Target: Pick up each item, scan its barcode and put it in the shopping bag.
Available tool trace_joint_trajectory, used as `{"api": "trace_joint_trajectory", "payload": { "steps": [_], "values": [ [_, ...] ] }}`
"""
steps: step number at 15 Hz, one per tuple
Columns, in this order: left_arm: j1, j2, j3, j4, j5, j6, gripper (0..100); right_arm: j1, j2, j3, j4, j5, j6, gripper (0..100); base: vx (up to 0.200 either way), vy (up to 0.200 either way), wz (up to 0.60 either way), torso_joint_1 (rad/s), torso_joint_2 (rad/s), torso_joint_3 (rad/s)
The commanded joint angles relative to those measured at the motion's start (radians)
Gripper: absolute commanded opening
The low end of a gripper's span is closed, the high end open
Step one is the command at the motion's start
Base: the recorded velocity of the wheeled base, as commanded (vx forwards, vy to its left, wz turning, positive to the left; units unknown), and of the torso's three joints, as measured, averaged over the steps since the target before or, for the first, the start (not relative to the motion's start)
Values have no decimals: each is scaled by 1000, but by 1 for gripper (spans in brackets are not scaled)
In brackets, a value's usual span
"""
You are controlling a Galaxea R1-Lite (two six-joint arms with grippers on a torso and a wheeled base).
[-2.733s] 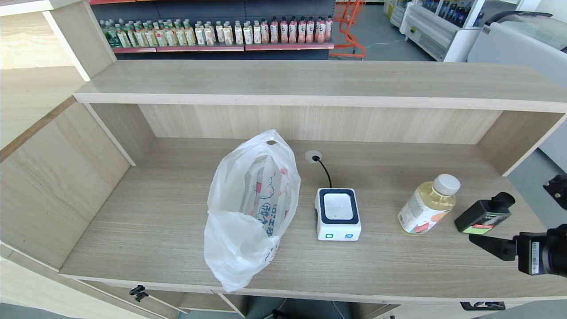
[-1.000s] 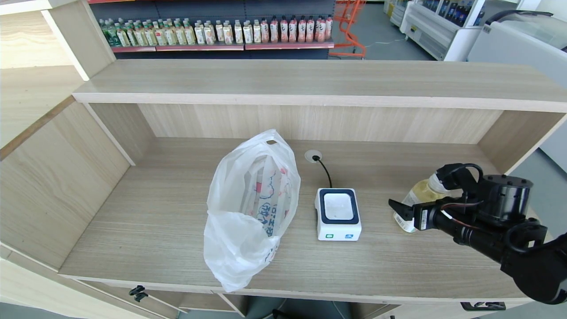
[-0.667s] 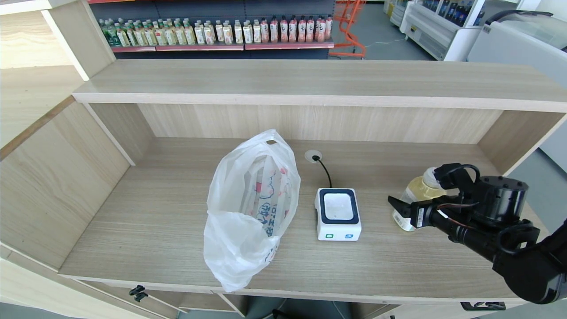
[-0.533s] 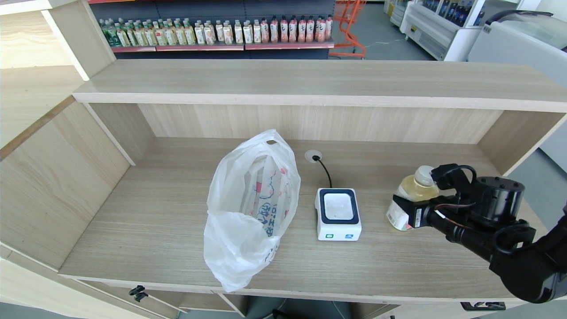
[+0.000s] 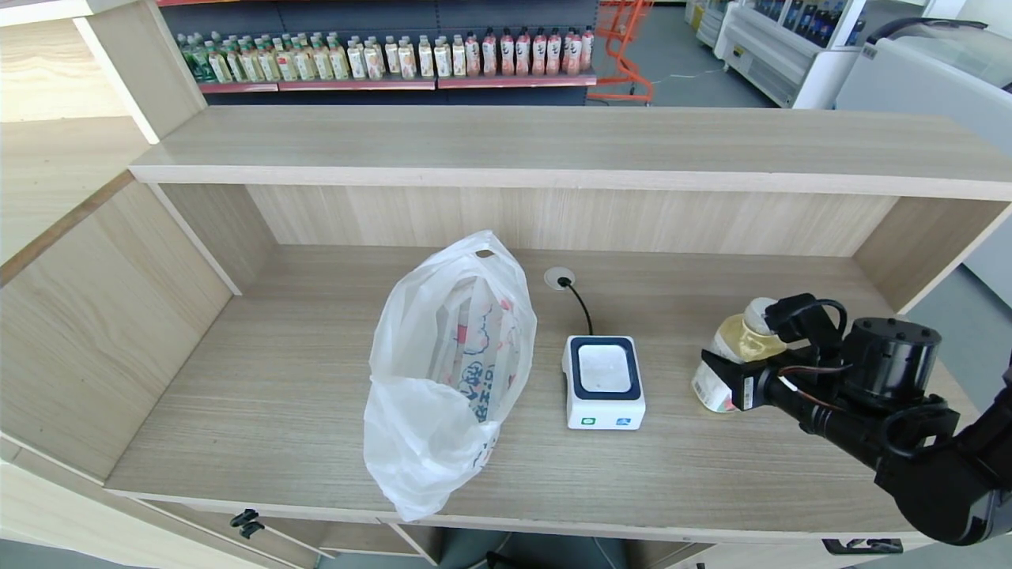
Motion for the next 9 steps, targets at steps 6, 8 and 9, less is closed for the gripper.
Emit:
{"api": "trace_joint_trajectory", "payload": {
  "steps": [6,8,9],
  "values": [
    [-1,0,0,0,1,0,100,-8,-549,-209,638,237,257,0,0,0,0,0,0,0],
    [-1,0,0,0,1,0,100,-10,-695,-212,752,469,280,0,0,0,0,0,0,0],
    [-1,0,0,0,1,0,100,-17,-730,-200,762,550,284,0,0,0,0,0,0,0]
  ]
}}
